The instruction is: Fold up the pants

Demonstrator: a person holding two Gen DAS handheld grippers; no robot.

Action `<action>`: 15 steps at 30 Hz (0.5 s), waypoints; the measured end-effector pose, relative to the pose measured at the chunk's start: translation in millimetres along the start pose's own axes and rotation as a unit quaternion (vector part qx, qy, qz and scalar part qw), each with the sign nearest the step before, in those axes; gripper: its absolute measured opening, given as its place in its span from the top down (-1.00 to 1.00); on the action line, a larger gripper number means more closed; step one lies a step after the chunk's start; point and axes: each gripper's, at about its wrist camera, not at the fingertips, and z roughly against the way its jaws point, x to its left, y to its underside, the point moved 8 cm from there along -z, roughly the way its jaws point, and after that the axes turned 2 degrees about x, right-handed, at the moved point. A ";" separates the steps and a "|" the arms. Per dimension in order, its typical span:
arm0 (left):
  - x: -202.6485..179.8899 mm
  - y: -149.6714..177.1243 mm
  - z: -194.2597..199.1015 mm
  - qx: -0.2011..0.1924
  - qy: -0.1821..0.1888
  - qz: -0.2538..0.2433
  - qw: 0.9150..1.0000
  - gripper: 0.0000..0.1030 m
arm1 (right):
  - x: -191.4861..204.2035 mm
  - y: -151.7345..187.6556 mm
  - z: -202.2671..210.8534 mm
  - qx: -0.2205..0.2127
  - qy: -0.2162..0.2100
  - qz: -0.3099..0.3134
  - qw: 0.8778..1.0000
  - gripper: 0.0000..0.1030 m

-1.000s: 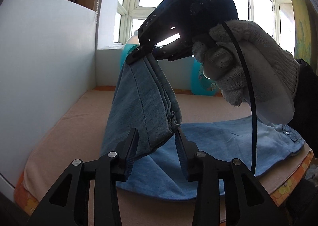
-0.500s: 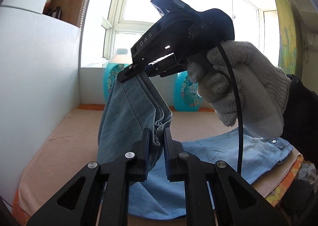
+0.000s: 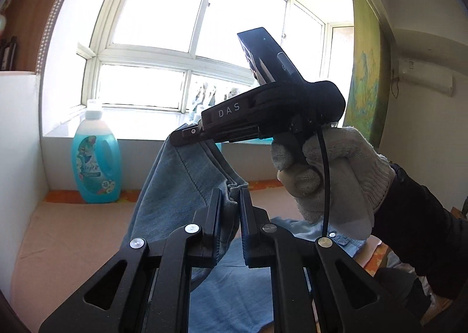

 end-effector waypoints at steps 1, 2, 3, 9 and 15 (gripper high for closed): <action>-13.6 -1.9 -6.8 0.003 0.012 -0.008 1.000 0.81 | -11.4 4.7 9.9 -0.002 0.006 -0.005 1.000 0.86; -27.4 -3.4 -14.8 0.007 0.027 -0.014 1.000 0.81 | -23.3 9.7 19.4 -0.003 0.012 -0.010 1.000 0.86; -40.1 -5.5 -22.9 0.012 0.041 -0.017 0.999 0.81 | -36.6 14.6 29.1 -0.004 0.018 -0.018 1.000 0.86; -113.6 -0.5 -73.5 0.042 0.111 -0.035 0.992 0.81 | -112.5 52.8 82.2 -0.010 0.053 -0.056 0.997 0.86; -180.6 13.2 -129.8 0.078 0.186 -0.038 0.979 0.84 | -183.6 95.1 125.0 -0.005 0.088 -0.091 0.992 0.86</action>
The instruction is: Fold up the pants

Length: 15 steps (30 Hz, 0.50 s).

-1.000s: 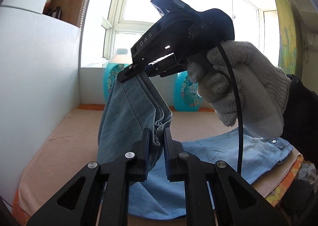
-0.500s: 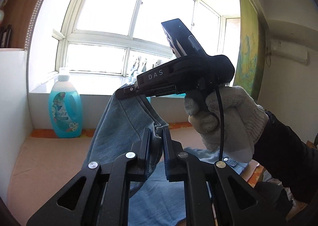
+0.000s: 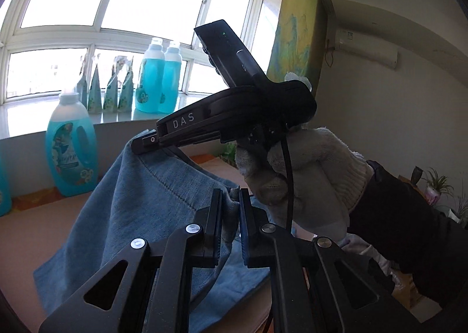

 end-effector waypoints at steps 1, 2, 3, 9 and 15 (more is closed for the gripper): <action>-6.6 1.3 -11.4 0.005 0.011 0.000 1.000 0.84 | -12.9 5.2 4.0 0.001 0.007 -0.005 1.000 0.86; -13.8 3.3 -23.9 0.011 0.022 -0.001 1.000 0.84 | -27.4 10.9 8.4 0.002 0.014 -0.013 1.000 0.86; -19.8 6.0 -35.5 0.016 0.034 0.001 0.999 0.84 | -41.9 16.9 12.7 0.003 0.018 -0.022 1.000 0.86; -53.2 22.5 -100.6 0.059 0.096 0.019 0.993 0.87 | -130.2 61.9 26.0 0.011 0.045 -0.086 0.995 0.87; -56.0 40.9 -128.0 0.110 0.115 0.010 0.987 0.86 | -205.2 121.4 -0.5 0.045 0.060 -0.156 0.985 0.86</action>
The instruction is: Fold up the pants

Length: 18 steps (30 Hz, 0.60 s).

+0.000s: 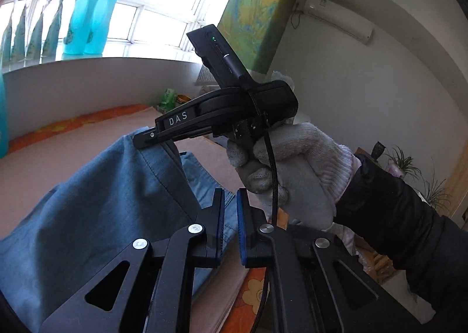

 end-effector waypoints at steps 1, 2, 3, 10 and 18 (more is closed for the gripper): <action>5.9 0.9 2.7 0.004 -0.005 0.004 1.000 0.86 | -9.5 3.8 -7.4 0.004 -0.002 -0.010 1.000 0.86; 11.2 3.9 9.1 0.006 -0.012 0.010 1.000 0.86 | -17.3 6.8 -13.0 0.006 -0.009 -0.020 1.000 0.86; 19.0 6.1 14.9 0.009 -0.024 0.014 1.000 0.85 | -22.7 8.4 -17.3 0.006 -0.019 -0.027 0.999 0.86; 82.8 54.7 69.4 0.058 -0.144 0.044 0.987 0.57 | -33.5 14.9 -30.6 -0.001 -0.069 -0.048 0.996 0.86; 134.8 116.1 95.2 0.100 -0.198 0.113 0.969 0.57 | -41.7 50.0 -17.4 -0.010 -0.082 -0.058 0.995 -0.01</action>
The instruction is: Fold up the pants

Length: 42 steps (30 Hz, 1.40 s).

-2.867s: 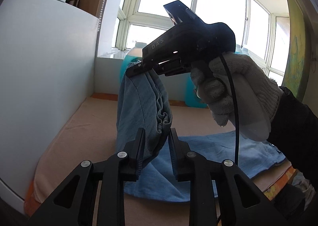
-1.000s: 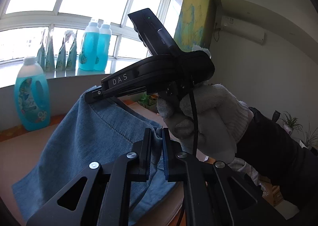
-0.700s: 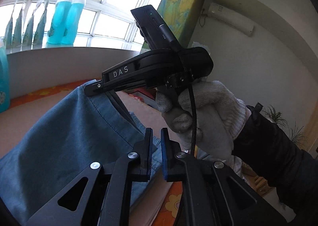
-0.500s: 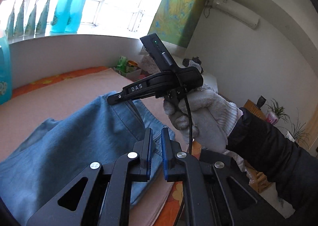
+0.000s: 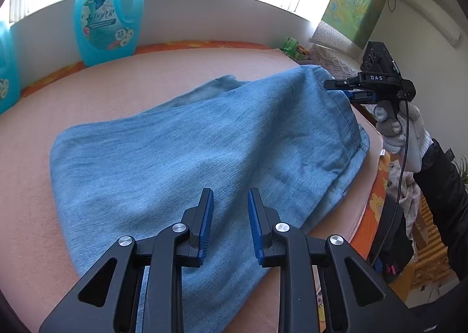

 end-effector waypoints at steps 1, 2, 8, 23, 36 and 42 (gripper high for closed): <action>0.7 1.2 -0.8 0.001 -0.001 -0.001 1.000 0.57 | -0.3 7.7 3.3 0.000 -0.002 0.000 1.000 -0.01; 0.7 2.0 -1.6 0.002 -0.001 -0.001 1.000 0.57 | 0.1 15.3 6.4 0.001 -0.007 0.000 1.000 -0.01; 1.4 6.5 -7.6 0.002 0.004 -0.006 1.000 0.57 | 9.2 56.5 8.8 0.006 0.012 0.042 0.999 -0.01; -56.9 -16.6 7.4 -0.037 0.056 -0.042 0.997 0.30 | 47.8 46.8 54.7 -0.019 0.024 0.027 0.999 0.85; -156.1 -56.3 -54.8 -0.020 0.137 -0.095 0.986 0.06 | 1.5 88.9 45.2 0.044 0.100 0.018 0.994 0.84; -169.6 -45.8 -101.6 0.026 0.142 -0.092 0.985 0.06 | -4.2 54.4 64.7 0.002 0.073 0.016 0.997 0.52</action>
